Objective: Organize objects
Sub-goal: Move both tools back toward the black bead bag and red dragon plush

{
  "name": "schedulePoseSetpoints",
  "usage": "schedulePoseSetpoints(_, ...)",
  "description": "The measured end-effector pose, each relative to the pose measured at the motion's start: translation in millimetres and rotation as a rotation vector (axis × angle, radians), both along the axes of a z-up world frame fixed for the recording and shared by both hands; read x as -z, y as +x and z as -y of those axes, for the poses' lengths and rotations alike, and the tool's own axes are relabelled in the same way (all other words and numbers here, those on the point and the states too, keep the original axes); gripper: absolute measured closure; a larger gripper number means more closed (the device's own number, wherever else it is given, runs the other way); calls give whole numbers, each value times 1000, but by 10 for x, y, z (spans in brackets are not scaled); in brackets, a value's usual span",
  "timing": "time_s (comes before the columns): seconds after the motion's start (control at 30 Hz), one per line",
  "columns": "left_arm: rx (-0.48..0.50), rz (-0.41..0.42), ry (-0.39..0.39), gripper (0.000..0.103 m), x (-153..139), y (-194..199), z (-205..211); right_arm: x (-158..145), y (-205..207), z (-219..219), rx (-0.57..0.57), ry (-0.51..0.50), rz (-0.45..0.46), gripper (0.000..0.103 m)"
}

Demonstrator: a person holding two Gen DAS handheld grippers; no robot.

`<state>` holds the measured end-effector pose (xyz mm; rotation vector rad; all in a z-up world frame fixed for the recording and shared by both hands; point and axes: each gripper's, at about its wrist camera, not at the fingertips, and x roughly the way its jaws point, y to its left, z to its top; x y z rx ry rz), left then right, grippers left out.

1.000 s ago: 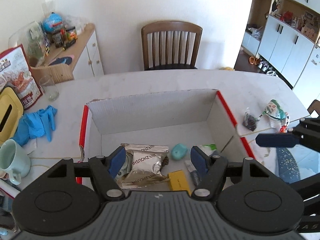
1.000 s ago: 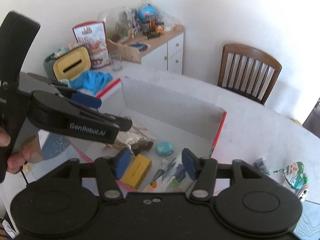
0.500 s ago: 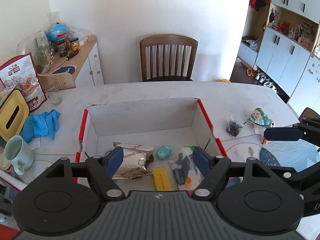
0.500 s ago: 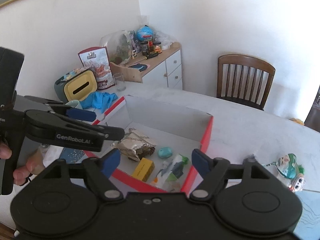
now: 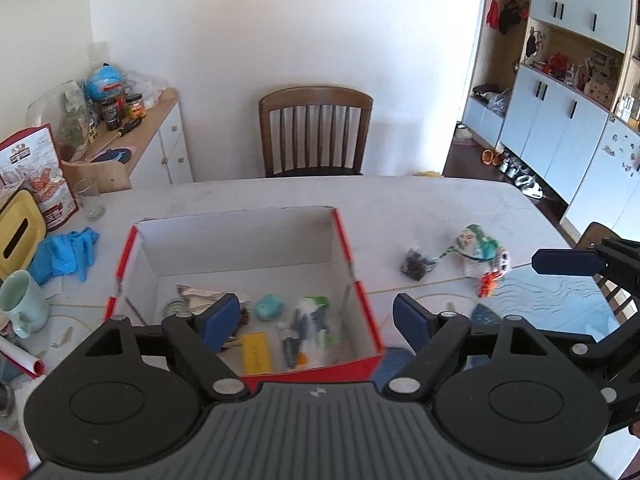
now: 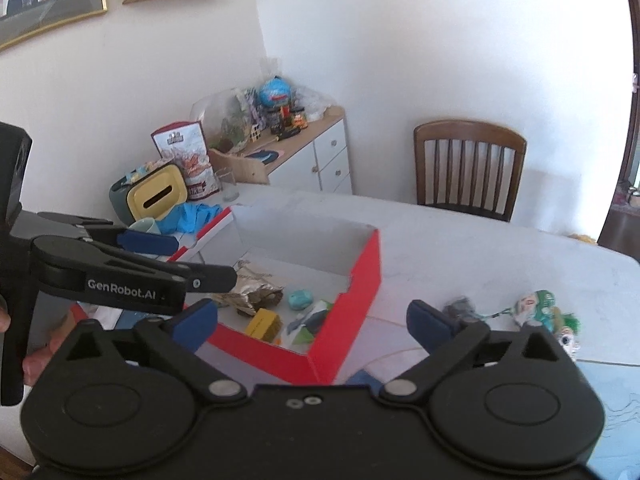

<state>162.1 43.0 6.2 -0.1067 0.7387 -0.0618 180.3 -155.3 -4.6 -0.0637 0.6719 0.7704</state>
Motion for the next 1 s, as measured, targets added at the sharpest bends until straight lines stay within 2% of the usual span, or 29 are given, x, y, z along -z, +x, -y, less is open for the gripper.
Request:
schedulePoseSetpoints(0.1, 2, 8, -1, 18, -21, 9, 187, -5, 2, 187, -4, 1, 7, 1)
schedulePoseSetpoints(0.23, 15, 21, -22, 7, -25, 44, 400, 31, 9, 450, 6, -8, 17, 1)
schedulePoseSetpoints(0.43, 22, 22, -20, 2, 23, 146, 741, 110, 129, 852, 47, -9, 6, 1)
schedulePoseSetpoints(0.67, 48, 9, -31, 1, 178, 321, 1122, 231, 334, 1296, 103, -22, 4, 1)
schedulePoseSetpoints(1.0, 60, 21, -15, 1, 504, 673, 1503, 571, 667, 1762, 189, -62, -34, 1)
